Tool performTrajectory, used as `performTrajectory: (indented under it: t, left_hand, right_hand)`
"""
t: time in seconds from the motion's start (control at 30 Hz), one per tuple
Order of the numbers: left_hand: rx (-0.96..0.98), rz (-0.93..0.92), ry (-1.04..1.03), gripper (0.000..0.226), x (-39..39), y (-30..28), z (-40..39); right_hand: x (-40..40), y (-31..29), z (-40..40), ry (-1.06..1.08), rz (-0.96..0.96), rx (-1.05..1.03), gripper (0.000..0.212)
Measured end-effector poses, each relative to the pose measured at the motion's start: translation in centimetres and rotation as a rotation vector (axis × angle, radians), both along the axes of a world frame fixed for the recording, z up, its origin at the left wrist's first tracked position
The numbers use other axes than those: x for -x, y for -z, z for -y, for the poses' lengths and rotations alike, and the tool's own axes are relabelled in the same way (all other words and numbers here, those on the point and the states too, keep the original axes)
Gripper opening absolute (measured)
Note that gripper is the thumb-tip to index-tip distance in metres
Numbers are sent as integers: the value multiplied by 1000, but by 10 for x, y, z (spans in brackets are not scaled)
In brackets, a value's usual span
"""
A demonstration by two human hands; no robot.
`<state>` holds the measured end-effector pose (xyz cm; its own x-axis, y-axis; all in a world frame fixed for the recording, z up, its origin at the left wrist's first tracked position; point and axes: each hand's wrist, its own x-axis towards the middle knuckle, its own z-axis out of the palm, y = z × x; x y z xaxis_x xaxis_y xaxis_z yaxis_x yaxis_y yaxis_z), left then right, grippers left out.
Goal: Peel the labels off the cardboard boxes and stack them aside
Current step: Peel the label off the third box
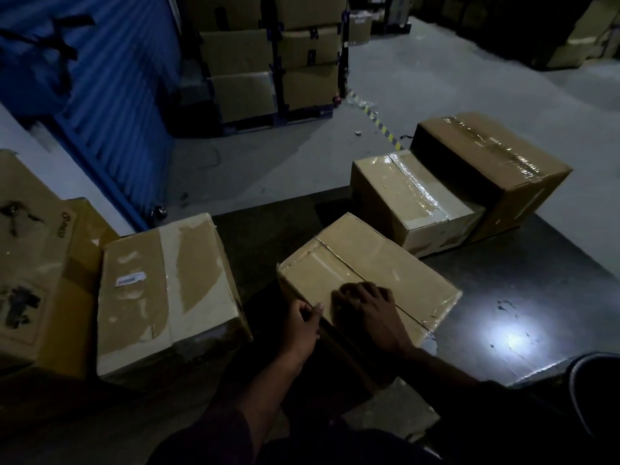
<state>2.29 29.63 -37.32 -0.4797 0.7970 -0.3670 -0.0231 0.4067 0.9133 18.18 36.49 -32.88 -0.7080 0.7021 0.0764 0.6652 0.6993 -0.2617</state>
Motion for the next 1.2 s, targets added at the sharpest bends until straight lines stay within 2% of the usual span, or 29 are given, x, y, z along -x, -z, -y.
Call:
performTrajectory:
  t: [0.07,0.17,0.27,0.3,0.4,0.47,0.53,0.63,0.77,1.03,1.2]
  left_hand:
    - [-8,-9,0,19,0,0,-1]
    - [-15,-1,-13,21,-1,-1,-2]
    - [29,-70,12,21,0,0,-1]
    - [30,-74,10,21,0,-1,-1]
    - [10,-16,-20,21,-1,-2,-3]
    - [32,-80,-15,21,-1,0,-2]
    - [29,-72,-24,21,-1,-1,-2]
    - [3,-45,-39,21,-3,-5,-3]
    - [13,-117,-32,23,-4,0,-1]
    - [65,-68,-138,29,-3,-7,-17]
    - [101,-99,-224,25,9,-19,-54]
  right_hand:
    - [-3,2,-1,-49,13,-48,47]
    - [0,0,-5,103,6,-42,45]
    - [4,9,0,-136,41,-18,47]
    - [3,11,-3,-144,61,-20,48]
    - [3,9,-9,47,28,-14,57]
    - [8,8,-1,-36,22,6,59]
    - [3,11,-7,-111,47,-61,53]
    - [-4,11,-26,50,67,-34,51]
    - [1,14,-9,-159,109,-87,51]
    - [-38,15,-66,270,80,-29,42]
    - [-75,7,-81,492,27,9,51]
